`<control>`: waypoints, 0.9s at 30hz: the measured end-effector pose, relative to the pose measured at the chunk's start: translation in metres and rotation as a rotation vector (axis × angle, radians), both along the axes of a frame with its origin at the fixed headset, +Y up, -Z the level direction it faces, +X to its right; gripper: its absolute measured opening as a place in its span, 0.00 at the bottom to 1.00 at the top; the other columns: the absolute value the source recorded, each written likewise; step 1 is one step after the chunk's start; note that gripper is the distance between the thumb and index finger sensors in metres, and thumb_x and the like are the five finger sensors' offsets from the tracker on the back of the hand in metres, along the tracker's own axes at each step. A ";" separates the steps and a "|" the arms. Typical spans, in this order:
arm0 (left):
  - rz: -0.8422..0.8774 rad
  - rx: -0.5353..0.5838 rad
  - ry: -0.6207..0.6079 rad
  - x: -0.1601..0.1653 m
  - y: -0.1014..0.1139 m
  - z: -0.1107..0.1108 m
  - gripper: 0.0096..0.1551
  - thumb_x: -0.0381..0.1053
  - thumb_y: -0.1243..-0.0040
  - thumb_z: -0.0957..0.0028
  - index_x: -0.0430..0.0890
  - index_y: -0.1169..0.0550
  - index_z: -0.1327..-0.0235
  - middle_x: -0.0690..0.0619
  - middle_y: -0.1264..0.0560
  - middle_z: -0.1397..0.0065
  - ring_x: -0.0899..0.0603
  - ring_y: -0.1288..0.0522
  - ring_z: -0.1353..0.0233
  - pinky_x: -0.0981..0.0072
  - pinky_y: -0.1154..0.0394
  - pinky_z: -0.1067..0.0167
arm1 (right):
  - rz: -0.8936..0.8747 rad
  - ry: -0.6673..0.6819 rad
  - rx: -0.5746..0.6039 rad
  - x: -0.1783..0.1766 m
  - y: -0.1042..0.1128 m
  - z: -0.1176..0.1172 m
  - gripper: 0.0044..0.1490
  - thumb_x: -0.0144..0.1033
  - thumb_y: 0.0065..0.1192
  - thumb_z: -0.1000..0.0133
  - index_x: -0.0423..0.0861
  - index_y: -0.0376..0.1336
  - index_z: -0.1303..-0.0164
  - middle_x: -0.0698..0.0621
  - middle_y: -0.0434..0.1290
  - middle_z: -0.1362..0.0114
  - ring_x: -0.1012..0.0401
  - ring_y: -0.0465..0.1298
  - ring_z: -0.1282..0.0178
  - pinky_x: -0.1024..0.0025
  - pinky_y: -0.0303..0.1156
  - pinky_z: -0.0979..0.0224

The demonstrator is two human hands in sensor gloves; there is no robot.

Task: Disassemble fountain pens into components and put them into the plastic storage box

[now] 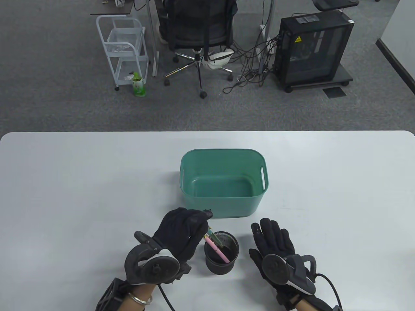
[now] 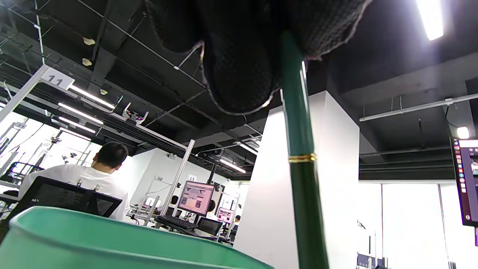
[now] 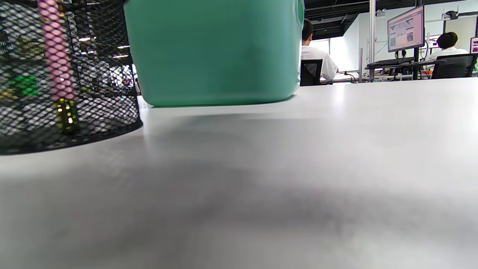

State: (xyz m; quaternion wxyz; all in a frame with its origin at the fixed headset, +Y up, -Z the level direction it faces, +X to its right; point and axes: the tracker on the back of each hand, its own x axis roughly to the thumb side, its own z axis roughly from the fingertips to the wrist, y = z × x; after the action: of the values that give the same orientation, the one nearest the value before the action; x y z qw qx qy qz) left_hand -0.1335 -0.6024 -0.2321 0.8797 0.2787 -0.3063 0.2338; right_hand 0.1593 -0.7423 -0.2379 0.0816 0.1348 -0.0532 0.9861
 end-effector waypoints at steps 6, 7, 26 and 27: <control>-0.001 0.017 0.014 -0.004 0.000 -0.001 0.19 0.50 0.42 0.30 0.43 0.18 0.34 0.46 0.17 0.37 0.51 0.13 0.46 0.56 0.26 0.26 | -0.110 0.046 0.135 -0.004 0.030 0.008 0.46 0.56 0.40 0.36 0.48 0.41 0.09 0.45 0.35 0.09 0.46 0.43 0.10 0.49 0.41 0.12; -0.001 0.016 0.013 -0.004 0.001 -0.001 0.19 0.50 0.42 0.30 0.43 0.19 0.34 0.46 0.17 0.37 0.51 0.13 0.46 0.56 0.26 0.26 | -0.135 0.064 0.166 -0.008 0.039 0.010 0.47 0.57 0.40 0.36 0.48 0.41 0.08 0.45 0.35 0.09 0.46 0.43 0.10 0.49 0.40 0.12; 0.008 0.069 -0.013 0.004 -0.002 0.001 0.19 0.50 0.43 0.30 0.42 0.19 0.34 0.45 0.18 0.37 0.53 0.12 0.49 0.59 0.24 0.29 | -0.290 0.211 0.283 -0.063 0.095 0.010 0.54 0.67 0.45 0.39 0.47 0.42 0.07 0.41 0.42 0.08 0.41 0.54 0.12 0.42 0.50 0.14; 0.012 0.076 -0.017 0.004 -0.003 0.001 0.19 0.50 0.43 0.30 0.42 0.20 0.34 0.45 0.18 0.37 0.53 0.12 0.49 0.59 0.24 0.29 | -0.308 0.216 0.283 -0.066 0.096 0.009 0.54 0.67 0.45 0.39 0.48 0.42 0.07 0.40 0.43 0.08 0.41 0.56 0.13 0.41 0.51 0.15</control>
State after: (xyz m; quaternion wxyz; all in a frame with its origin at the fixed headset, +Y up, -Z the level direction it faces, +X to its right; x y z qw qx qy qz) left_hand -0.1294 -0.6050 -0.2309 0.8644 0.3117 -0.3208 0.2298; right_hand 0.0933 -0.6467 -0.2288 0.2164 0.2401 -0.2018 0.9246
